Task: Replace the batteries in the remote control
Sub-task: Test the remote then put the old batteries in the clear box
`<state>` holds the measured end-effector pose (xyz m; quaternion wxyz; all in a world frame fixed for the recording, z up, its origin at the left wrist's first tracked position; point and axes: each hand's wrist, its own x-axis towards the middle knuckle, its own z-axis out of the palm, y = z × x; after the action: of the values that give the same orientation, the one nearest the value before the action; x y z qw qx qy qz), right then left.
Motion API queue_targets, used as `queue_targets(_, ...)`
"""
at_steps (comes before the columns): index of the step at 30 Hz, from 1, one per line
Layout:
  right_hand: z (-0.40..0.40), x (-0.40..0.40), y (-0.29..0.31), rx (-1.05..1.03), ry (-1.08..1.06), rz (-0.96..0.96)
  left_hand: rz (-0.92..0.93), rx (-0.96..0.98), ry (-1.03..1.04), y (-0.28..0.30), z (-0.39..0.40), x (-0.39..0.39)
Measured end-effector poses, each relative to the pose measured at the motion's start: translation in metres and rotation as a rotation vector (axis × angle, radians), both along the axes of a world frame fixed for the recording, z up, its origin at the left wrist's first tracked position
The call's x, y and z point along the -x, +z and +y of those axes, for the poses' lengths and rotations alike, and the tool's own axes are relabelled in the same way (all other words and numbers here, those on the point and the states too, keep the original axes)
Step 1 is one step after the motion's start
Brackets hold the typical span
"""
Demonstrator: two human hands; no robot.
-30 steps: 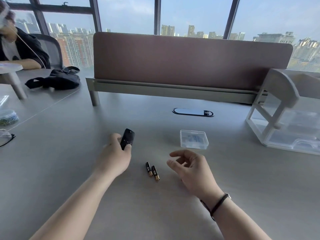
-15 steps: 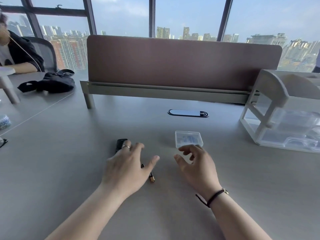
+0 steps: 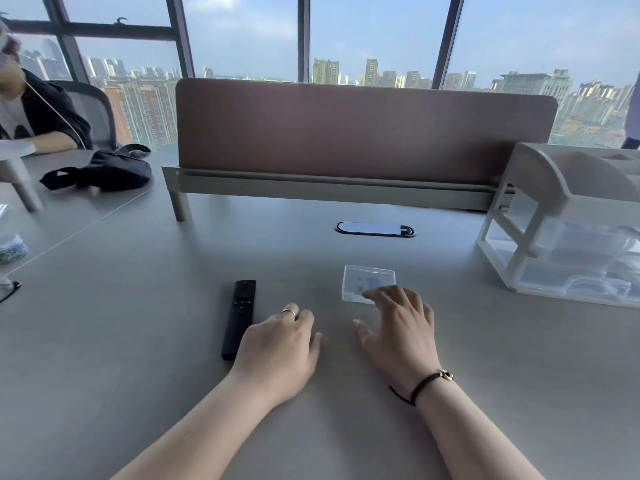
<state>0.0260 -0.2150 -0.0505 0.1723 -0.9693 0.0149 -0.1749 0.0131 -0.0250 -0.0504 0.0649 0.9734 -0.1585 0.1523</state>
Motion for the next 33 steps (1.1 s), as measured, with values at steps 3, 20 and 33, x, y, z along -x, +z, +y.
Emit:
queue_targets(3,0.005,0.002,0.001,-0.056,-0.017,-0.128,-0.01,0.045,-0.046,-0.003,0.004,-0.004)
queue_targets(20,0.001,-0.005,-0.007,-0.163,0.093,-0.029,-0.008,0.182,-0.208,-0.007,0.007,-0.011)
queue_targets(33,0.007,0.003,0.005,-0.753,0.095,-0.048,0.022,0.079,-0.125,-0.001,0.003,-0.008)
